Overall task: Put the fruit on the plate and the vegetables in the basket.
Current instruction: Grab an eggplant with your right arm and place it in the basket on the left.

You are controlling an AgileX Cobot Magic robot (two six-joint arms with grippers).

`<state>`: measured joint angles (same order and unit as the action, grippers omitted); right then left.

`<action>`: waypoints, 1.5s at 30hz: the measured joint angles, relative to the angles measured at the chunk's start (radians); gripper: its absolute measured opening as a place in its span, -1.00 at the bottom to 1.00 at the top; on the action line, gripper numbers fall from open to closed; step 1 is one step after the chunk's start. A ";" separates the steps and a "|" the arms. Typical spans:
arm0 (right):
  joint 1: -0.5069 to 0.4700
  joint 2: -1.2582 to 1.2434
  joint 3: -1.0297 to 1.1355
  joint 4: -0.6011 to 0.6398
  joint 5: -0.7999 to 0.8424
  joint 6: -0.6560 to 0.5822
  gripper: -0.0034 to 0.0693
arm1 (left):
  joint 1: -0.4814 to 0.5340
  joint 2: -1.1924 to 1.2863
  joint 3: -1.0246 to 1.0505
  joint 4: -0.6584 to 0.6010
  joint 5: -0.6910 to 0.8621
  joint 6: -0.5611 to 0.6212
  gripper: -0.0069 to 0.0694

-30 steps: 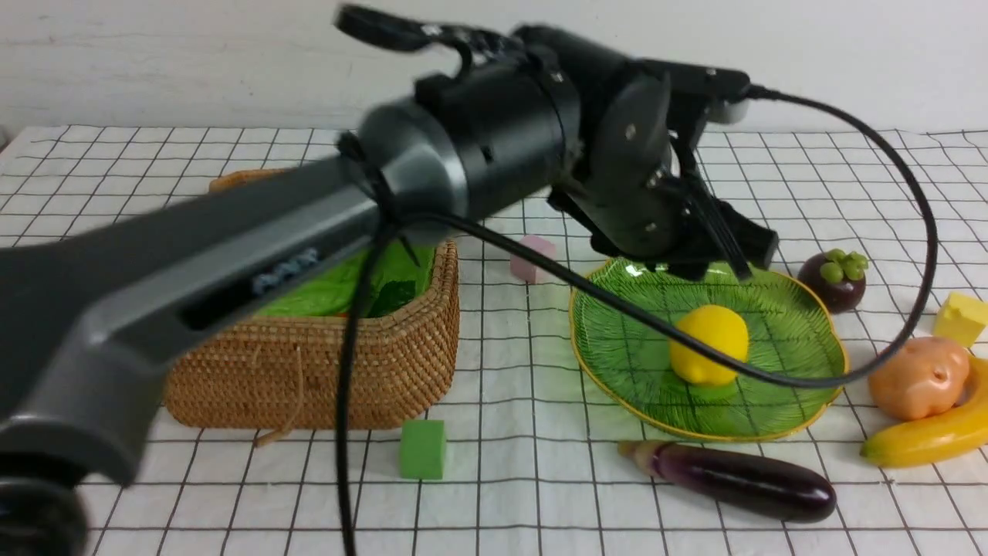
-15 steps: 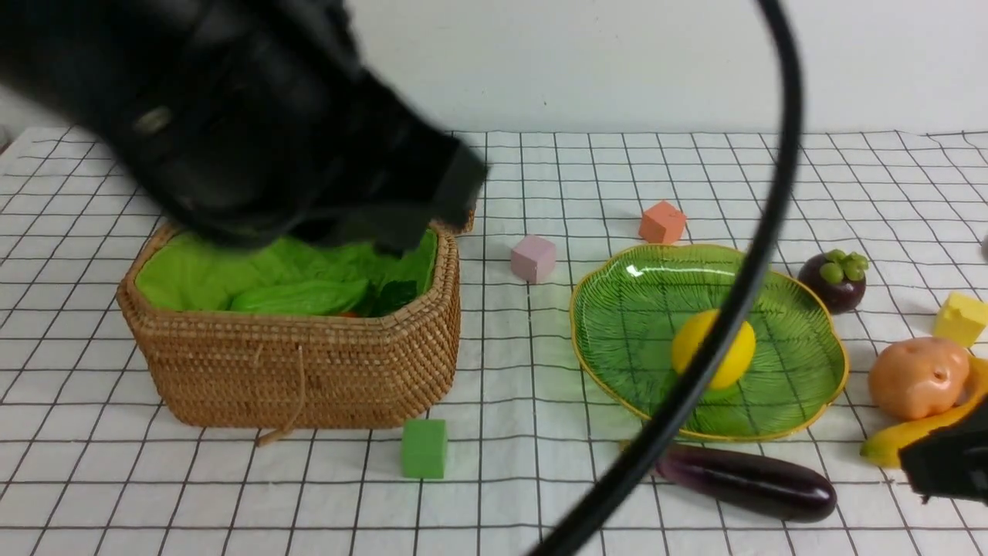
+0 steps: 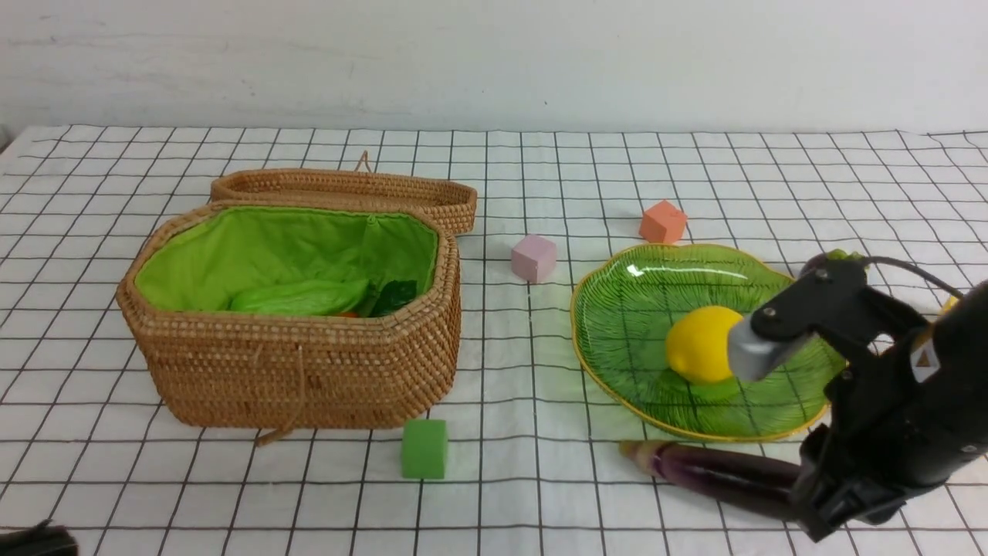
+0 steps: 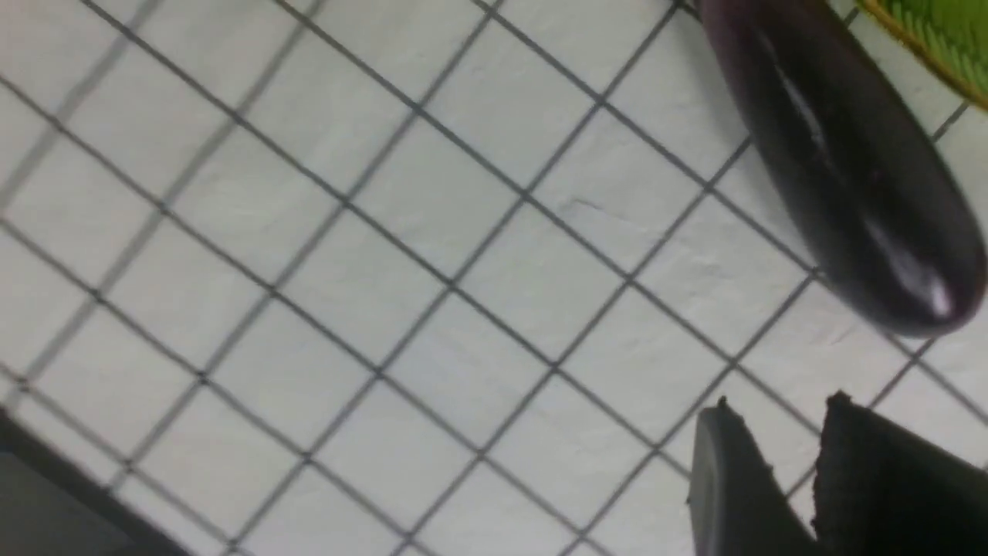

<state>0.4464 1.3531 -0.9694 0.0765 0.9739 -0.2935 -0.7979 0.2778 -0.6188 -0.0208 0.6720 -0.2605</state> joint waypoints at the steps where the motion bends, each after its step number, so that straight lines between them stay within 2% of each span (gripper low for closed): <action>1: -0.002 0.044 0.000 -0.046 -0.023 -0.006 -0.18 | 0.000 -0.041 0.009 0.000 -0.009 -0.001 -0.85; 2: -0.005 0.049 0.000 -0.057 -0.026 -0.006 -0.17 | 0.000 -0.041 0.010 0.000 -0.009 -0.001 -0.85; 5: -0.027 0.144 0.000 -0.096 -0.103 -0.020 0.13 | 0.000 -0.051 0.010 -0.001 -0.017 -0.002 -0.85; 6: -0.030 0.149 0.000 -0.097 -0.106 -0.024 0.15 | 0.000 -0.050 0.010 -0.001 -0.017 -0.002 -0.85; 9: -0.056 0.226 0.000 -0.103 -0.176 -0.052 0.41 | 0.000 -0.023 0.011 -0.031 -0.019 -0.002 -0.85; 13: -0.090 0.267 0.000 -0.103 -0.221 -0.067 0.56 | 0.000 -0.007 0.011 -0.068 -0.020 -0.002 -0.85; 21: -0.101 0.299 0.000 -0.076 -0.256 -0.179 0.59 | 0.000 -0.007 0.012 -0.085 -0.021 -0.002 -0.85; 31: -0.101 0.392 0.000 -0.067 -0.276 -0.215 0.57 | 0.000 -0.007 0.012 -0.103 -0.021 -0.002 -0.85; 34: -0.101 0.406 -0.002 -0.053 -0.274 -0.219 0.49 | 0.000 -0.007 0.012 -0.106 -0.016 -0.002 -0.85; 37: -0.101 0.411 -0.005 -0.049 -0.263 -0.219 0.31 | 0.000 -0.007 0.012 -0.108 -0.014 -0.002 -0.85; 45: -0.087 0.405 -0.011 -0.029 -0.211 -0.259 0.30 | 0.000 -0.007 0.012 -0.107 -0.014 -0.002 -0.85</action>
<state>0.3591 1.7585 -0.9800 0.0477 0.7632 -0.5523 -0.7979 0.2709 -0.6067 -0.1279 0.6583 -0.2624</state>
